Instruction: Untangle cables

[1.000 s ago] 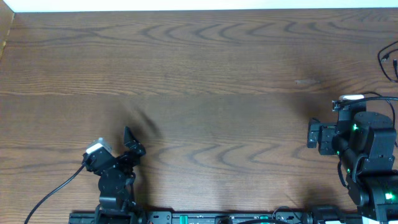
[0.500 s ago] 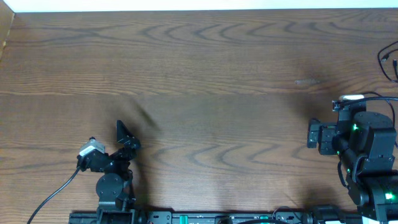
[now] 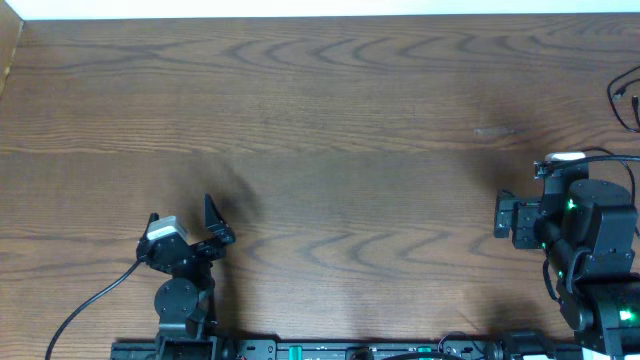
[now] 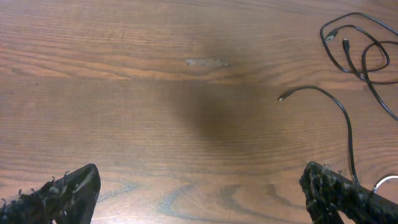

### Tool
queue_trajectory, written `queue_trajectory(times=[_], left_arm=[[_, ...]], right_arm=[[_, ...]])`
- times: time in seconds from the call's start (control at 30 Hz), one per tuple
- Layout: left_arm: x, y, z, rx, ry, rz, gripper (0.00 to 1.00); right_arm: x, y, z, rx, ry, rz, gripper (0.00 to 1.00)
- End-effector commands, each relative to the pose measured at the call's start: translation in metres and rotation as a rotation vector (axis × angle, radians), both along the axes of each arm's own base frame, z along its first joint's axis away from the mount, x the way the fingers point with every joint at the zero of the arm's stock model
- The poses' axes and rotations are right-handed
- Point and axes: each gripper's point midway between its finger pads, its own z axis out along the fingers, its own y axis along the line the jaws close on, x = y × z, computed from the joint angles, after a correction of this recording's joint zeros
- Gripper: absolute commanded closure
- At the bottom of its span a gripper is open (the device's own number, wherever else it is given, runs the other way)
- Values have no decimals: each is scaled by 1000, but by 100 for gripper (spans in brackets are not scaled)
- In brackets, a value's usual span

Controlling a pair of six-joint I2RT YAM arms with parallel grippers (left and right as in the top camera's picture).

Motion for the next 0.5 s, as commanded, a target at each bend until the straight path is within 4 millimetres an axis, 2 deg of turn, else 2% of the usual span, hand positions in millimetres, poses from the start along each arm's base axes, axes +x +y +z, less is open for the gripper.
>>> queue_trajectory(times=[0.0, 0.23, 0.47], left_arm=[[1, -3, -18, 104, 71, -31, 2], [2, -7, -19, 105, 74, -58, 2], [2, -11, -19, 203, 98, -89, 2]], right_arm=[[-1, -2, 1, 10, -6, -18, 1], [-1, -2, 1, 10, -7, -18, 1], [-1, -2, 1, 10, -7, -18, 1]])
